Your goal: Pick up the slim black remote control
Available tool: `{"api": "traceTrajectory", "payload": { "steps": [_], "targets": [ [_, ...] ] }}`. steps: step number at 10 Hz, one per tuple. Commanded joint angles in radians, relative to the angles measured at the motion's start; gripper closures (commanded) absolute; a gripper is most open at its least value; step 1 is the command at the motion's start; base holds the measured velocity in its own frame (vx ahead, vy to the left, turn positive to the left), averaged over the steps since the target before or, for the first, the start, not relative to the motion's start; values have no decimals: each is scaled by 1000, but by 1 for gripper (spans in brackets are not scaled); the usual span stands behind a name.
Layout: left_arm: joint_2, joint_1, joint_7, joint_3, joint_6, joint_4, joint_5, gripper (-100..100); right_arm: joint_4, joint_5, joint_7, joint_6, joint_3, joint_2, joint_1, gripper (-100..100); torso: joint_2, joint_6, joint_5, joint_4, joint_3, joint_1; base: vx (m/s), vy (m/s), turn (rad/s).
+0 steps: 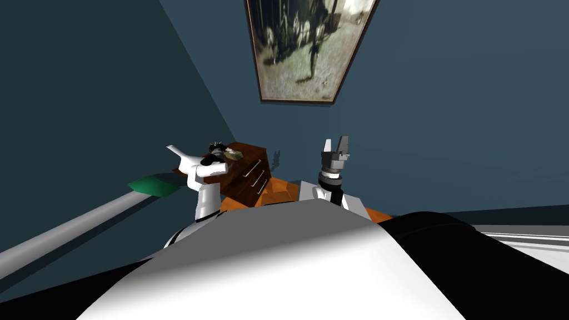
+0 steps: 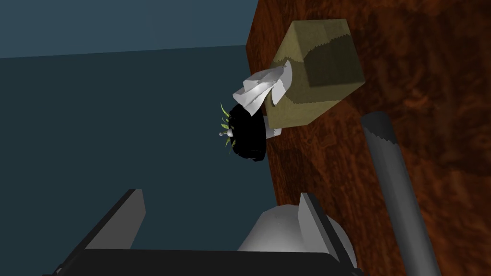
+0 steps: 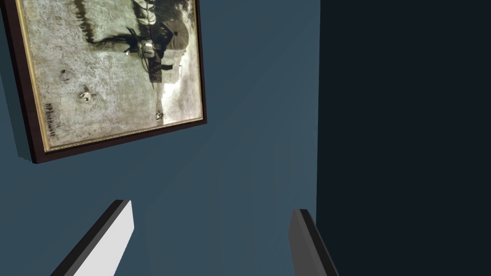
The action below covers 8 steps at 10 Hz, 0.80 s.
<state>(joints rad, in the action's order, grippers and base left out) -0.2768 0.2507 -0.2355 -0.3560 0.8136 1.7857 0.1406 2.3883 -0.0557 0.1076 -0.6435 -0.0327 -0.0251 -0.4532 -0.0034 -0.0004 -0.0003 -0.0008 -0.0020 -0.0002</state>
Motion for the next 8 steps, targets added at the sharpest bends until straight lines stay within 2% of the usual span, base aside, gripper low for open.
{"api": "traceTrajectory", "payload": {
  "steps": [1,2,3,5,6,8],
  "targets": [
    [-3,15,-6,-15,50,-18,3,-100,0,0,0,0,0,0,0,0,0,0,0,0,0,0,55,-15,19],
    [-3,15,-6,-15,69,-18,3,-100,0,0,0,0,0,0,0,0,0,0,0,0,0,0,29,-7,-2],
    [-9,50,-16,-46,102,-58,7,-100,0,0,0,0,0,0,0,0,1,0,0,0,0,0,59,-22,29],
    [-9,50,-16,-46,151,-58,7,-100,0,0,0,0,0,0,0,0,-1,0,0,0,-1,0,48,-11,9],
    [-16,83,-24,-77,184,-98,11,-100,0,0,0,0,0,0,0,0,1,0,0,0,0,1,50,-2,30],
    [-16,83,-24,-77,231,-98,11,-100,0,0,0,0,0,0,0,0,0,0,0,0,0,1,46,-7,8]
  ]
}}
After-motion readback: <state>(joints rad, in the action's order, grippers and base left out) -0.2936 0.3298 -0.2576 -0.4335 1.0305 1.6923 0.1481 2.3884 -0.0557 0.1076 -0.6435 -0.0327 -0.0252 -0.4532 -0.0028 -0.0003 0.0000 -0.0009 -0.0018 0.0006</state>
